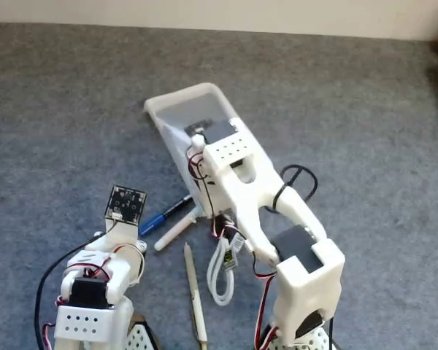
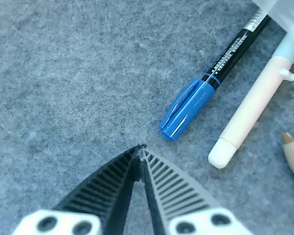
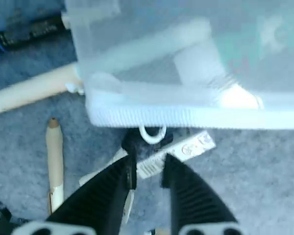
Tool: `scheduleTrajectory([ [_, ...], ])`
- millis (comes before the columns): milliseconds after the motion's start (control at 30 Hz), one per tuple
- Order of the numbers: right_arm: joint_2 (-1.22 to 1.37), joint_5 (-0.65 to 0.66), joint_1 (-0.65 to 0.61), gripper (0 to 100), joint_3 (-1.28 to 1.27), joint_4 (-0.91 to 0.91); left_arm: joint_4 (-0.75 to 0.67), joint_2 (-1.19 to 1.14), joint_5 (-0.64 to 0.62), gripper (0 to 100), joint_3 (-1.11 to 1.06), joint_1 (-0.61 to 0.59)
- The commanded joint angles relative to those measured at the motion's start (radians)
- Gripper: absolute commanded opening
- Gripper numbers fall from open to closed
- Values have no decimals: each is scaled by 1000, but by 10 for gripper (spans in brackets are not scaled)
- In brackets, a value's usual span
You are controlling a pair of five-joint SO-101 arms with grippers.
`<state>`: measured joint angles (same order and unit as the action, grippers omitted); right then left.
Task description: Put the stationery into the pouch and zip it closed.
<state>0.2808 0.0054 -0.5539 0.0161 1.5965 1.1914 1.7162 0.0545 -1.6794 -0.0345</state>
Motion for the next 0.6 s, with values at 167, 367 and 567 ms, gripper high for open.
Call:
scheduleTrajectory([
  [167,4,9,8,5,54,-183,8,12,-9,5,-22,-13],
  [367,2,9,-4,5,10,-349,8,12,-9,5,-22,-13],
  [567,-8,8,-19,5,10,-381,8,12,-9,5,-22,-13],
])
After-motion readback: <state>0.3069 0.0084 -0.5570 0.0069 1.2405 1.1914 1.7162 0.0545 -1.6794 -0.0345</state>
